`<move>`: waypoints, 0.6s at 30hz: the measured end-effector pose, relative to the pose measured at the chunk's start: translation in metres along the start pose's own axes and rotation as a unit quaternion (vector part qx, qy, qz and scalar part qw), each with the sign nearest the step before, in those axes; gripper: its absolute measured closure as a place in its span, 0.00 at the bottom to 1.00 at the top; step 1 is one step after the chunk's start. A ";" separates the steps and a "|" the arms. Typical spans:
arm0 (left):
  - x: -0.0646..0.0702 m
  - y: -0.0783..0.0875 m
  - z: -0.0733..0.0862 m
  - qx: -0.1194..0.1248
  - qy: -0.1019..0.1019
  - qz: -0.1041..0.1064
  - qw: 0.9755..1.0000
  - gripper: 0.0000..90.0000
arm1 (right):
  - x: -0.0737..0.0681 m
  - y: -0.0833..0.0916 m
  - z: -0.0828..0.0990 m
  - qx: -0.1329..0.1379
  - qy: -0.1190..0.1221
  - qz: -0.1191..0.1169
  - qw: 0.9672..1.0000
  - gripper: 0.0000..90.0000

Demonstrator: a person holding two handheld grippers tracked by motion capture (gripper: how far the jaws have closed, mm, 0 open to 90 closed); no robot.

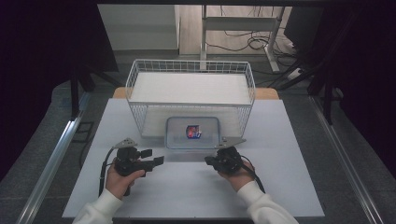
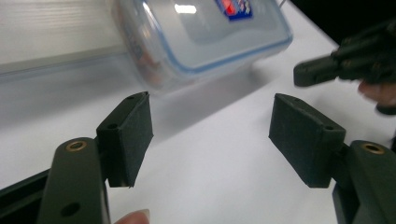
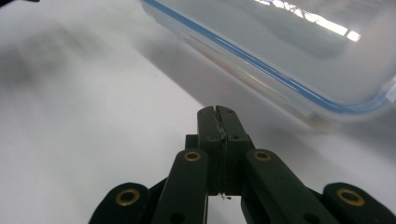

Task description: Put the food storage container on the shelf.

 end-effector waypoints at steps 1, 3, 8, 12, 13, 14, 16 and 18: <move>0.000 0.001 0.001 -0.001 -0.004 -0.003 1.000 0.33 | -0.001 -0.002 -0.001 -0.002 0.003 0.001 1.000 0.99; 0.000 0.002 0.004 -0.003 0.000 0.004 1.000 0.33 | -0.003 -0.008 -0.004 -0.007 0.014 0.004 1.000 0.99; 0.000 0.003 0.005 -0.004 -0.002 0.003 1.000 0.33 | -0.005 -0.021 -0.008 -0.016 0.027 0.008 0.999 0.99; 0.000 0.001 0.005 -0.006 -0.002 0.003 1.000 0.33 | -0.003 -0.028 -0.011 -0.015 0.028 0.013 0.999 0.99; 0.000 0.001 0.005 -0.006 -0.003 0.003 1.000 0.33 | -0.002 -0.030 -0.013 -0.013 0.029 0.017 0.999 0.99; 0.000 0.001 0.005 -0.006 -0.003 0.002 1.000 0.33 | -0.001 -0.032 -0.014 -0.014 0.030 0.022 0.999 0.99; 0.000 0.002 0.005 -0.005 -0.002 0.002 1.000 0.33 | 0.002 -0.034 -0.015 -0.009 0.027 0.026 0.999 0.99; -0.001 0.002 0.005 -0.004 -0.003 0.001 1.000 0.33 | 0.005 -0.036 -0.016 -0.007 0.022 0.027 0.999 0.99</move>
Point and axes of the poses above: each handheld gripper's, and its own axes: y roughly backward along the jaws, z roughly out of its underside, x roughly to its right, the point moved 7 cm from there along -y, roughly forward along the jaws, and after that the axes turned 6 degrees about -z, right-handed, at the moved point
